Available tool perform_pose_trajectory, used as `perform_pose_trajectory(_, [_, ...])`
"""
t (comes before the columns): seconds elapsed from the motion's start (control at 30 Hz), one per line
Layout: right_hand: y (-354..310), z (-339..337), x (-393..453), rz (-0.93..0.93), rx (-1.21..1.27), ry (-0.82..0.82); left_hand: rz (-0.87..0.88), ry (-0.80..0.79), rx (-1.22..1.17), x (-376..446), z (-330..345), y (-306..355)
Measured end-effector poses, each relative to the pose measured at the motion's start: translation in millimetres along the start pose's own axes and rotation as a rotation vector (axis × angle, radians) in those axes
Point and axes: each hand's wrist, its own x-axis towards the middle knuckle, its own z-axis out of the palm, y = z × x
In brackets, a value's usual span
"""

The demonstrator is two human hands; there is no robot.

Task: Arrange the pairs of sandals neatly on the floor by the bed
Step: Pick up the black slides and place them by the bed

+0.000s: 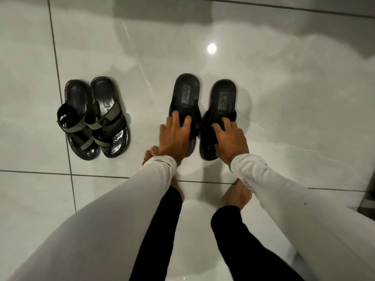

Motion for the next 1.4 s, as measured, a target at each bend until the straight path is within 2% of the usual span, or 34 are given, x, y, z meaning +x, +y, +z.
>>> perform_pose_trajectory(0.07, [-2,0,5,0.032,-0.027,-0.006,-0.093,-0.034,-0.01,3,-6,-15])
perform_pose_trajectory(0.2, [-5,12,25,0.063,-0.113,-0.07,-0.199,-0.282,0.029,24,-11,-35])
perform_pose_trajectory(0.33, [-5,27,33,0.07,-0.107,-0.041,-0.197,-0.397,-0.015,47,-3,-22])
perform_pose_trajectory(0.43, [6,22,34,0.051,-0.075,-0.055,-0.207,-0.36,-0.063,53,-4,2])
perform_pose_trajectory(0.6, [49,-8,59,-0.011,-0.037,-0.023,-0.212,-0.296,-0.003,87,-18,35])
perform_pose_trajectory(0.9, [183,-90,108,0.066,-0.037,-0.012,-0.177,-0.256,-0.022,186,-54,160])
perform_pose_trajectory(1.13, [271,-119,112,0.131,-0.042,-0.048,-0.18,-0.234,-0.131,210,-45,254])
perform_pose_trajectory(1.4, [289,-115,103,0.13,-0.048,-0.03,-0.147,-0.208,-0.086,214,-41,266])
